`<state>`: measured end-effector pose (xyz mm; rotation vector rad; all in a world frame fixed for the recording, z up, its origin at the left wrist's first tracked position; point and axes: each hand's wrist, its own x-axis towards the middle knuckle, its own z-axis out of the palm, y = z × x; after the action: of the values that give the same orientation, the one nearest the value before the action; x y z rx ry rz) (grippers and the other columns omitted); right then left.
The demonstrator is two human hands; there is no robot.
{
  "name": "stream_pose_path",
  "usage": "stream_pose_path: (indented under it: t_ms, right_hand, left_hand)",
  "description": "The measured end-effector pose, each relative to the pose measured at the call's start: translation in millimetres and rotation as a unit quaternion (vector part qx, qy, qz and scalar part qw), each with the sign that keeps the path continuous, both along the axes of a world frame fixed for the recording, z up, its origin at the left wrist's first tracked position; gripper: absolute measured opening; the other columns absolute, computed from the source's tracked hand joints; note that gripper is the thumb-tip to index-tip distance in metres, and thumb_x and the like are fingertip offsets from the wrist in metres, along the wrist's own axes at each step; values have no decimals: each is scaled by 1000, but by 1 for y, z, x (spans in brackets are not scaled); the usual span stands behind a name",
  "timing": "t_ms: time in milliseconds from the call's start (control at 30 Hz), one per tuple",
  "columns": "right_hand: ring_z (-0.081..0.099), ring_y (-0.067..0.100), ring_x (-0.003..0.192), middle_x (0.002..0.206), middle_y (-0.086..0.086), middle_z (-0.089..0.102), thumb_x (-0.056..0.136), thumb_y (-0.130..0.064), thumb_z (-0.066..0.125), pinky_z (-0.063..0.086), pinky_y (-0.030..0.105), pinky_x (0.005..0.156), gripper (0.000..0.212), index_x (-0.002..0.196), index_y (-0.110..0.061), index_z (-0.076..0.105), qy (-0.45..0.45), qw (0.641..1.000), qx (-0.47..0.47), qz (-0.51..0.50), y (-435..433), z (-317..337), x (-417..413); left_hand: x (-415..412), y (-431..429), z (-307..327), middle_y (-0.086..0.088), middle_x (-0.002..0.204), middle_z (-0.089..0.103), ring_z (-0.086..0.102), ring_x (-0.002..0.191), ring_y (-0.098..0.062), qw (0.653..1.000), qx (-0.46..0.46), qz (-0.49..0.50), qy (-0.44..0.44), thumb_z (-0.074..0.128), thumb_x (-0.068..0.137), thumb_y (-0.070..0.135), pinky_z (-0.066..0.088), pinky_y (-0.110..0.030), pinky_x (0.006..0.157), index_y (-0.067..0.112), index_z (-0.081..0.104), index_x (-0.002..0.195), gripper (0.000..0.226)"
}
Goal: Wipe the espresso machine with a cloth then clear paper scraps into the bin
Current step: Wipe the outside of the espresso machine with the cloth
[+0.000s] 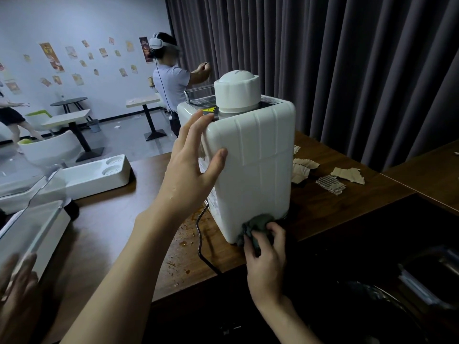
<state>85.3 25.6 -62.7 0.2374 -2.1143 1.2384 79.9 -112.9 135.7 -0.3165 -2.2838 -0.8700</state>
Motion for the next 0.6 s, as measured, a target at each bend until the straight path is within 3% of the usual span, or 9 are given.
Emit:
stream_pose_path:
  t_ms: [167,333,433,600]
  right_hand:
    - [60,28,105,116,14,58,77,1,78,50,31,85,22,98,-2,73,-7,997,-60,-45,25,23,-28]
    - [58,19,104,114,8,60,82,-10,76,46,22,79,32,112,-9,63,-38,990,-114,-77,41,41,-44]
    - [60,22,104,112,9,58,81,-8,77,53,31,84,31,110,-4,67,-8,994,-100,-49,27,32,-30]
    - [58,23,106,111,6,55,76,-16,81,52,34,91,33,105,-6,69,15,997,-79,4,-11,19,-2]
  left_hand:
    - [1,-3,-1,20,156,27,36,144,-12,1000,-7,0,-2,58,99,38,45,-48,110,38,34,147,54]
    - [-1,-4,0,20,157,26,35,144,-14,1000,-11,2,-9,57,99,40,44,-50,110,41,33,147,54]
    - [-1,-2,0,17,157,27,36,144,-16,1000,-12,0,-6,56,98,41,44,-50,110,40,33,146,53]
    - [1,-2,2,16,158,27,36,143,-16,1000,-14,0,-6,56,98,40,45,-51,109,40,33,146,53]
